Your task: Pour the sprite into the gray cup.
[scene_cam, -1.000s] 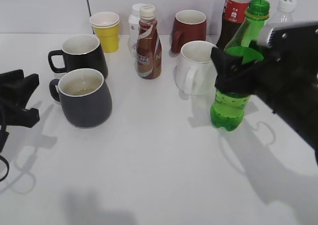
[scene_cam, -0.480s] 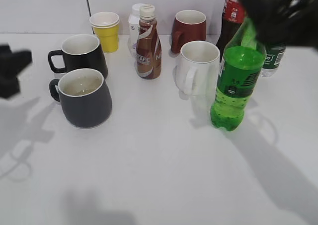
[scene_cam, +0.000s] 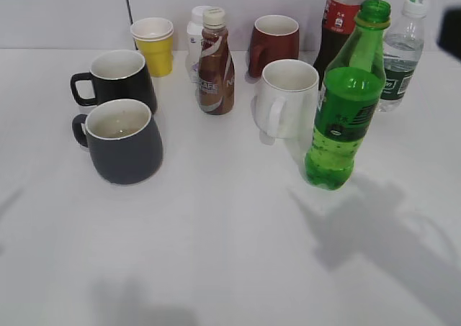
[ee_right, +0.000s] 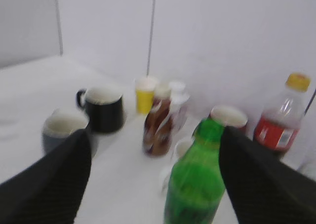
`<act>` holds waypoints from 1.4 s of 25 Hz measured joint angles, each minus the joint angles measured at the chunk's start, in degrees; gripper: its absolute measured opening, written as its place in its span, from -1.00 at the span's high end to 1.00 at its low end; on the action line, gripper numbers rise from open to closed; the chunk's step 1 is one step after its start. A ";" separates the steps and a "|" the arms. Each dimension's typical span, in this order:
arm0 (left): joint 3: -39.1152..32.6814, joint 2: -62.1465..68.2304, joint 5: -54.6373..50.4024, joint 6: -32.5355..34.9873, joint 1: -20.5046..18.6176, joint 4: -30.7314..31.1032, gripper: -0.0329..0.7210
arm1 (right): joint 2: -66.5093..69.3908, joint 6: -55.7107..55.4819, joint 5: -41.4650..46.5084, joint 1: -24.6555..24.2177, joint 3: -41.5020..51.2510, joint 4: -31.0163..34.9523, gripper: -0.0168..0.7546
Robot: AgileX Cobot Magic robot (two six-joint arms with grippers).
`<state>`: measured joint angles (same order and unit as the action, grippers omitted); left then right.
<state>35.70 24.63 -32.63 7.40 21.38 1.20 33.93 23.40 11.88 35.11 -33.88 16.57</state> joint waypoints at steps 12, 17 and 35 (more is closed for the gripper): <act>0.73 -20.77 -32.85 0.00 -9.31 1.48 -0.14 | -14.78 -25.69 52.48 0.00 -2.10 -11.65 -0.59; -1.97 -25.00 -37.04 -0.07 -10.00 1.59 -0.14 | -23.49 -31.10 57.25 0.00 -1.63 -16.08 -0.59; -5.71 -25.07 -28.89 -0.25 -10.00 -1.97 -0.10 | -34.40 -30.94 48.73 0.00 5.28 -24.17 -0.59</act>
<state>29.99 -0.44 -61.52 7.14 11.38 -0.77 -0.47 -7.54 60.61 35.11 -28.60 -7.61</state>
